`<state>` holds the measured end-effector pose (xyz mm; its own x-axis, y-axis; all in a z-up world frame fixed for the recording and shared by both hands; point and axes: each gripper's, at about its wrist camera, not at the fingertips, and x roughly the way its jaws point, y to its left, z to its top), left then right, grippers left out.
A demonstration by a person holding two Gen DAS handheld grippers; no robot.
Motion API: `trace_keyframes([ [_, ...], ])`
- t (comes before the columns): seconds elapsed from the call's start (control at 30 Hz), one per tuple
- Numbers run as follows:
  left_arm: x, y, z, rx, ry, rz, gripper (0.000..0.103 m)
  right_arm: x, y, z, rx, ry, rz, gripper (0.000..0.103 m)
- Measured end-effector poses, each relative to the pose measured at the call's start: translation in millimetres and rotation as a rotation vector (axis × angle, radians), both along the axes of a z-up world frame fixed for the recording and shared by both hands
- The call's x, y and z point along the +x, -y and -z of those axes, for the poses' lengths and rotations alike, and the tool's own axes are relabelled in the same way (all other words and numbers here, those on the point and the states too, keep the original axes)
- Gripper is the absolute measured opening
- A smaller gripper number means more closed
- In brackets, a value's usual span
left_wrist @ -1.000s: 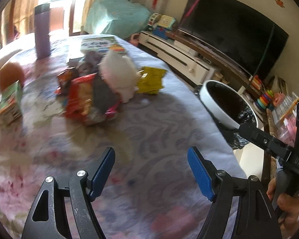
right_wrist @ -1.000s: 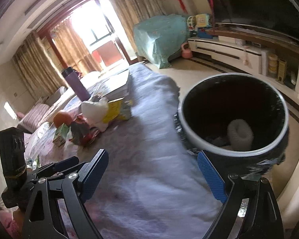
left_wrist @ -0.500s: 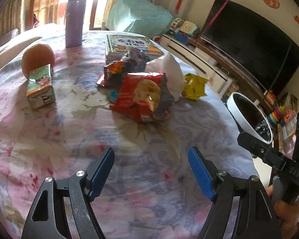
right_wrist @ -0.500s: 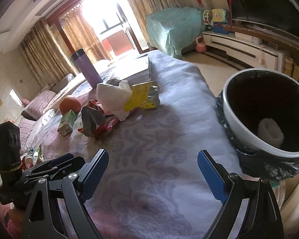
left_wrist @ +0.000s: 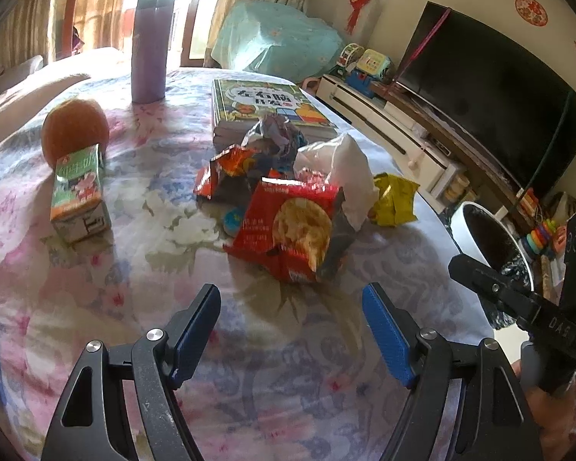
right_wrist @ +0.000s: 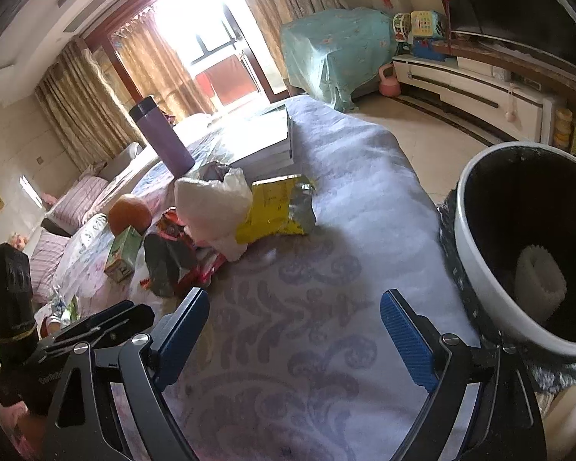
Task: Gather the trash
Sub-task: 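Move both open grippers back over the table toward the snack bags, then grasp the red chip bag with the left gripper while the right gripper grasps the yellow snack packet, then carry the red chip bag and yellow packet in both grippers over the trash bin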
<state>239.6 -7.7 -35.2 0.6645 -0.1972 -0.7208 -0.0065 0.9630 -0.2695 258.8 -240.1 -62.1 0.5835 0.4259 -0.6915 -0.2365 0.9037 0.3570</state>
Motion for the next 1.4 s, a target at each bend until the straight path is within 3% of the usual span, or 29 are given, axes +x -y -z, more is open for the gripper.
trace_keyframes([
  [0.37,27,-6,-5,0.026,0.037,-0.011,0.074,34,-14,-2,0.001,0.026,0.007,0.087],
  [0.5,32,-3,1,0.039,0.036,0.0,0.069,47,-21,4,-0.005,0.012,-0.009,0.067],
  [0.63,40,-1,12,0.035,0.007,0.01,0.044,53,-24,10,-0.007,-0.002,-0.016,0.047],
  [0.77,44,-1,15,0.026,0.006,0.014,0.03,50,-28,14,-0.015,-0.007,-0.037,0.011],
  [0.8,44,-1,15,0.026,0.011,0.017,0.027,49,-28,13,-0.017,-0.004,-0.041,0.006],
  [0.87,42,-2,14,0.022,0.016,0.021,0.019,46,-28,12,-0.018,0.006,-0.051,0.004],
  [1.0,37,-6,14,0.006,0.019,0.026,0.012,35,-26,9,-0.016,0.016,-0.065,0.002],
  [1.4,7,-9,4,-0.023,0.044,0.045,0.008,1,-21,-6,-0.035,0.06,-0.082,0.001],
])
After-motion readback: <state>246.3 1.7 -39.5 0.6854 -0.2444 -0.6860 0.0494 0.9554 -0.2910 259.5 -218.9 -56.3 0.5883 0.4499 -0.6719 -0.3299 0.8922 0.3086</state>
